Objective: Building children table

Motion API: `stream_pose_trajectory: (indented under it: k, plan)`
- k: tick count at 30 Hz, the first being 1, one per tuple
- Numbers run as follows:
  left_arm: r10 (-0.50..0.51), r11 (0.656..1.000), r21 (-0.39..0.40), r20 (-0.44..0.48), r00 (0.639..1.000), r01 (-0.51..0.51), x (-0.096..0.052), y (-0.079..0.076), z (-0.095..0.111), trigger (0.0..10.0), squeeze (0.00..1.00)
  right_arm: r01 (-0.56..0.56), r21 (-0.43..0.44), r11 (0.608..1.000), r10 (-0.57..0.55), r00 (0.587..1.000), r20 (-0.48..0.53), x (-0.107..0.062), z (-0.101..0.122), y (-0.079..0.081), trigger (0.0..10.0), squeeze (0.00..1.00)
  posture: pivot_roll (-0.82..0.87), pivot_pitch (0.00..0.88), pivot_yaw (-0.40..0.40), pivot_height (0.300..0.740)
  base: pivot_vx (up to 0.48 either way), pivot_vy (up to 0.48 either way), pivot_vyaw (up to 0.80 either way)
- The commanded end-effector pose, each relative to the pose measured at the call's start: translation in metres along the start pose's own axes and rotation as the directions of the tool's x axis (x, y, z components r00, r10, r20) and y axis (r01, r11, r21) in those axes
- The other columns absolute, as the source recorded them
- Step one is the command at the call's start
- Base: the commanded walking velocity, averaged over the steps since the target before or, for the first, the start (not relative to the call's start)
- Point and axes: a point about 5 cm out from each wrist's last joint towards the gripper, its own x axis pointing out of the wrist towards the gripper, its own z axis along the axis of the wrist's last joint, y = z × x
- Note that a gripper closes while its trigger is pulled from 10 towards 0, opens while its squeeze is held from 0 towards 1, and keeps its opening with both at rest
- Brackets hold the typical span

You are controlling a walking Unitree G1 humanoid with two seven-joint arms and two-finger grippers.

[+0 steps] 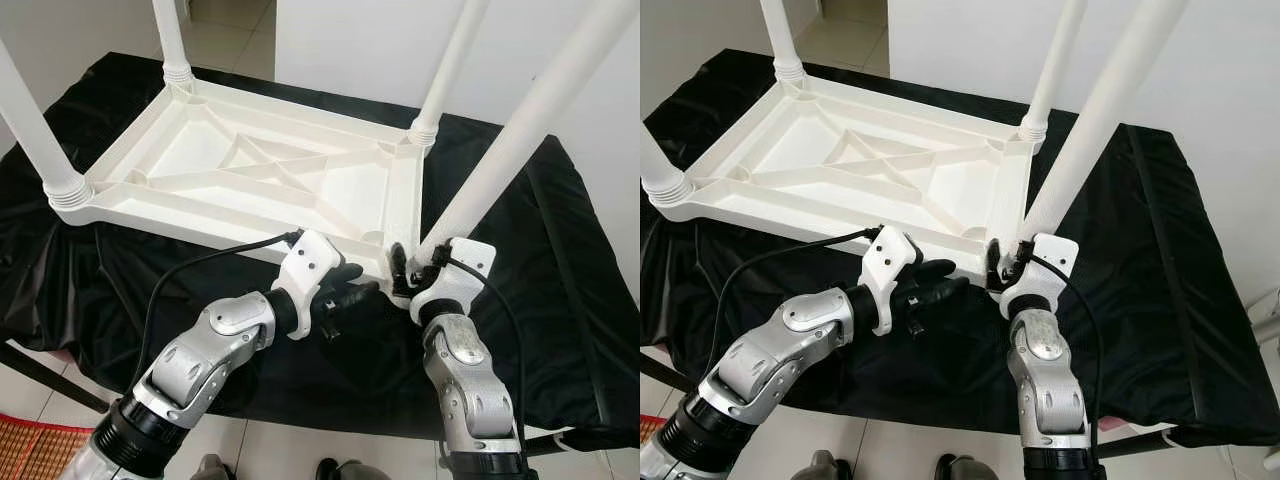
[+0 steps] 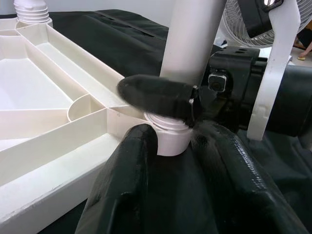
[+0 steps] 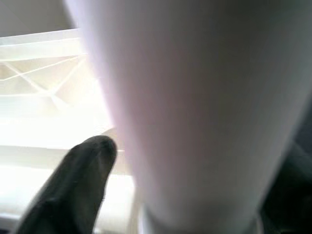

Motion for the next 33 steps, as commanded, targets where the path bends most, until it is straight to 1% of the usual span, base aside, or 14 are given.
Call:
stream_pose_trajectory:
  k: [1, 3, 4, 5, 6, 7, 11, 12, 15, 18, 19, 24, 26, 33]
  plan:
    - [-0.1, 0.995, -0.006, -0.007, 0.995, 0.1, 0.001, -0.009, -0.003, 10.0, 0.0, -0.025, 0.019, 1.0, 0.025, 1.0, -0.013, -0.001, -0.002, -0.002, 10.0, 1.0, 0.05, 0.131, -0.091, 0.74, 0.0, 0.0, 0.0]
    - [-0.101, 0.995, -0.005, -0.007, 0.995, 0.101, 0.002, -0.01, -0.003, 10.0, 0.0, -0.124, 0.013, 0.992, 0.124, 0.992, -0.011, 0.002, 0.001, -0.006, 10.0, 1.0, 0.05, 0.13, -0.093, 0.74, 0.0, 0.0, 0.0]
    - [-0.101, 0.995, -0.005, -0.006, 0.995, 0.101, 0.002, -0.009, -0.003, 10.0, 0.0, -0.175, 0.01, 0.984, 0.175, 0.985, 0.003, 0.002, 0.004, -0.008, 10.0, 0.3, 0.05, 0.131, -0.09, 0.74, 0.0, 0.0, 0.0]
    - [-0.101, 0.995, -0.005, -0.006, 0.995, 0.101, 0.002, -0.009, -0.003, 10.0, 0.0, -0.175, 0.01, 0.984, 0.175, 0.985, 0.003, 0.002, 0.004, -0.008, 10.0, 0.3, 0.05, 0.131, -0.09, 0.74, 0.0, 0.0, 0.0]
    - [-0.101, 0.995, -0.006, -0.007, 0.995, 0.101, 0.001, -0.01, -0.003, 10.0, 0.0, -0.248, 0.006, 0.969, 0.248, 0.969, 0.013, 0.003, 0.007, -0.01, 10.0, 0.0, 0.05, 0.132, -0.089, 0.74, 0.0, 0.0, 0.0]
    - [-0.101, 0.995, -0.006, -0.007, 0.995, 0.101, 0.001, -0.01, -0.003, 10.0, 0.0, -0.248, 0.006, 0.969, 0.248, 0.969, 0.013, 0.003, 0.007, -0.01, 10.0, 0.0, 0.05, 0.132, -0.089, 0.74, 0.0, 0.0, 0.0]
    - [-0.102, 0.995, -0.006, -0.01, 0.995, 0.101, 0.001, -0.009, -0.003, 10.0, 0.0, -0.347, -0.04, 0.937, 0.348, 0.938, 0.002, 0.005, 0.009, -0.018, 10.0, 0.0, 0.05, 0.134, -0.084, 0.74, 0.0, 0.0, 0.0]
    - [-0.099, 0.995, -0.005, -0.011, 0.995, 0.099, 0.0, -0.009, -0.003, 10.0, 0.0, -0.422, -0.075, 0.904, 0.421, 0.907, -0.03, 0.006, 0.007, -0.026, 10.0, 0.0, 0.05, 0.134, -0.082, 0.74, 0.0, 0.0, 0.0]
    - [-0.098, 0.995, -0.004, -0.011, 0.995, 0.098, 0.0, -0.008, -0.003, 10.0, 0.0, -0.459, -0.094, 0.884, 0.456, 0.889, -0.047, 0.007, 0.006, -0.029, 10.0, 0.0, 0.05, 0.134, -0.082, 0.74, 0.0, 0.0, 0.0]
    - [-0.095, 0.996, 0.001, -0.01, 0.995, 0.095, 0.001, -0.006, -0.002, 10.0, 0.0, -0.55, -0.141, 0.823, 0.544, 0.835, -0.08, 0.009, 0.001, -0.038, 10.0, 0.0, 0.05, 0.13, -0.077, 0.74, 0.0, 0.0, 0.0]
    - [-0.094, 0.996, 0.002, -0.01, 0.996, 0.094, 0.001, -0.005, -0.001, 10.0, 0.0, -0.571, -0.136, 0.81, 0.563, 0.821, -0.092, 0.01, -0.001, -0.04, 10.0, 0.0, 0.05, 0.128, -0.076, 0.74, 0.0, 0.0, 0.0]
    - [-0.093, 0.996, 0.004, -0.009, 0.996, 0.093, 0.001, -0.004, -0.001, 10.0, 0.0, -0.608, -0.137, 0.782, 0.597, 0.794, -0.113, 0.012, -0.002, -0.045, 10.0, 0.0, 0.05, 0.127, -0.075, 0.74, 0.0, 0.0, 0.0]
    - [-0.093, 0.996, 0.004, -0.007, 0.996, 0.093, 0.002, -0.005, -0.001, 10.0, 0.0, -0.622, -0.15, 0.768, 0.61, 0.783, -0.12, 0.015, -0.004, -0.048, 0.0, 0.0, 0.05, 0.127, -0.075, 0.74, 0.0, 0.0, 0.0]
    - [-0.095, 0.995, 0.0, -0.005, 0.995, 0.095, 0.001, -0.007, -0.001, 10.0, 0.0, -0.633, -0.17, 0.755, 0.621, 0.774, -0.123, 0.016, -0.005, -0.056, 0.0, 0.0, 0.05, 0.128, -0.077, 0.74, 0.0, 0.0, 0.0]
